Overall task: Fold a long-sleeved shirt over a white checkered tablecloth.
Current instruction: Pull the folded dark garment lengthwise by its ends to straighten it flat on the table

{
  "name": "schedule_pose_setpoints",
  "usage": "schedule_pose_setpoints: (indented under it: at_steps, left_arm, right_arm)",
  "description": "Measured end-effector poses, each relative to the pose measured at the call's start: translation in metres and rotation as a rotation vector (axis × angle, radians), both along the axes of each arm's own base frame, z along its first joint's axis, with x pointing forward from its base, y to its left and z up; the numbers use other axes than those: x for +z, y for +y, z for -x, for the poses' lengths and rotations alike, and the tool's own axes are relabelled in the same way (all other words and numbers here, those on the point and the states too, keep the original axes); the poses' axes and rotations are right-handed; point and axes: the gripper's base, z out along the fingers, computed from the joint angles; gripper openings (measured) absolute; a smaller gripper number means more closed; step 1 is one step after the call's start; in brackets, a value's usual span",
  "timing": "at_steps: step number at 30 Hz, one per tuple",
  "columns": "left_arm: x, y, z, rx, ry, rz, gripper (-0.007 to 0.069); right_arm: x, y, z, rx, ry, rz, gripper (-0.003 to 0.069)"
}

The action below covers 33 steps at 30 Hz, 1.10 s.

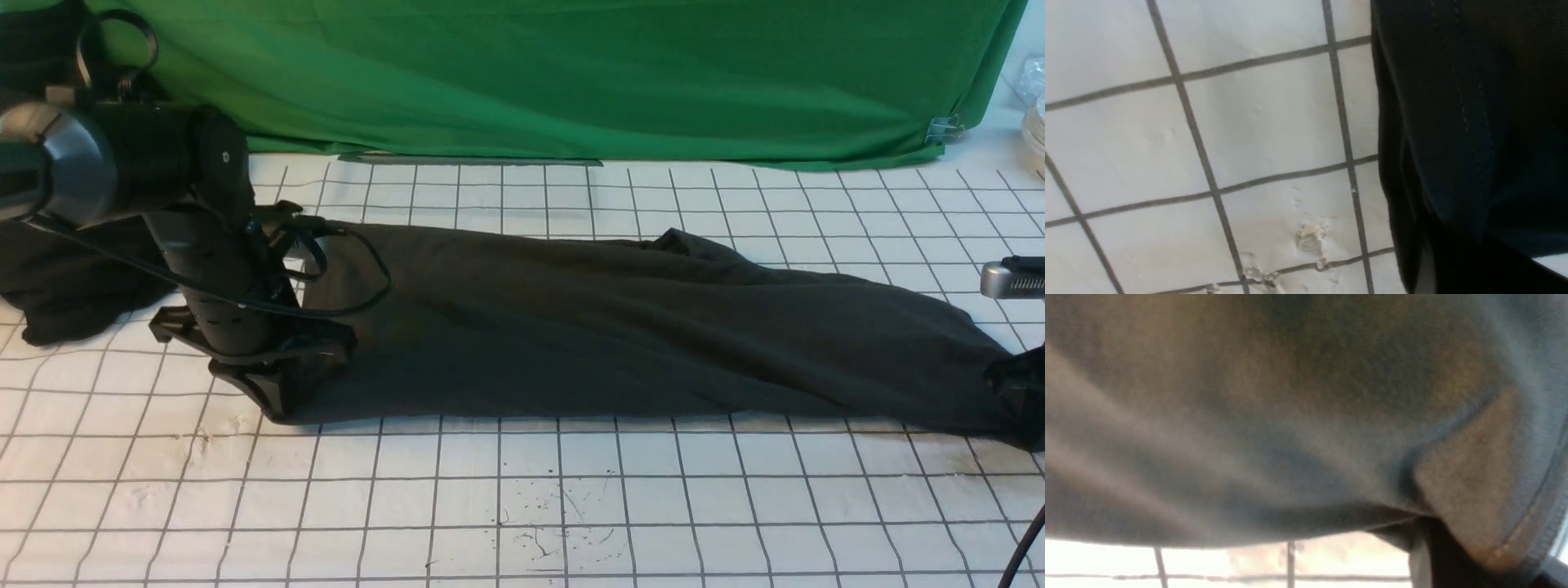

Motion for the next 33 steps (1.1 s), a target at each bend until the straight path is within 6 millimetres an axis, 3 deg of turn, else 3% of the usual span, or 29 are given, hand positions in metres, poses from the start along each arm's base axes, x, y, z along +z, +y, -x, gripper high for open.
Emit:
schedule_pose_setpoints:
  at_steps: [6,12,15,19,21,22,23,26,27,30,32,33]
  left_arm:
    - [0.021,0.007,0.007,-0.038,-0.022,-0.064,0.0014]
    - [0.024,0.008,0.012,-0.047,0.012,-0.072,0.0014]
    - [0.023,0.006,0.015,-0.050,0.039,-0.053,0.0014]
    - [0.023,0.003,0.017,-0.051,0.069,-0.020,0.0037]
    - [0.023,0.005,0.018,-0.046,0.082,-0.037,0.0086]
    - [0.023,0.005,0.019,-0.045,0.084,-0.040,0.0099]
    - [0.024,0.009,0.020,-0.024,0.105,-0.080,0.0162]
    - [0.033,0.018,0.015,0.041,0.074,-0.170,0.0311]
    - [0.033,0.018,0.015,0.042,0.074,-0.170,0.0321]
    - [0.053,0.023,0.009,0.079,-0.006,-0.203,0.0486]
    - [0.065,0.021,0.007,0.108,-0.046,-0.176,0.0556]
    - [0.067,0.020,0.006,0.113,-0.051,-0.166,0.0561]
  right_arm:
    - [0.029,-0.008,0.007,0.033,0.061,0.101,0.0039]
    - [0.030,-0.011,0.012,-0.008,0.123,0.141,0.0045]
    - [0.030,-0.010,0.012,-0.020,0.123,0.143,0.0088]
    - [0.031,-0.013,0.014,-0.033,0.136,0.173,0.0320]
    - [0.035,-0.014,0.012,-0.042,0.138,0.184,0.0444]
    - [0.036,-0.014,0.012,-0.048,0.138,0.185,0.0453]
    - [0.042,-0.015,0.009,-0.077,0.117,0.181,0.0500]
    - [0.073,-0.005,-0.001,-0.117,-0.007,0.124,0.0519]
    - [0.076,-0.003,-0.002,-0.114,-0.016,0.120,0.0519]
    - [0.119,0.030,-0.016,0.010,-0.215,0.034,0.0519]
    - [0.127,0.063,-0.025,0.167,-0.295,-0.037,0.0519]
    - [0.127,0.069,-0.026,0.189,-0.306,-0.042,0.0519]
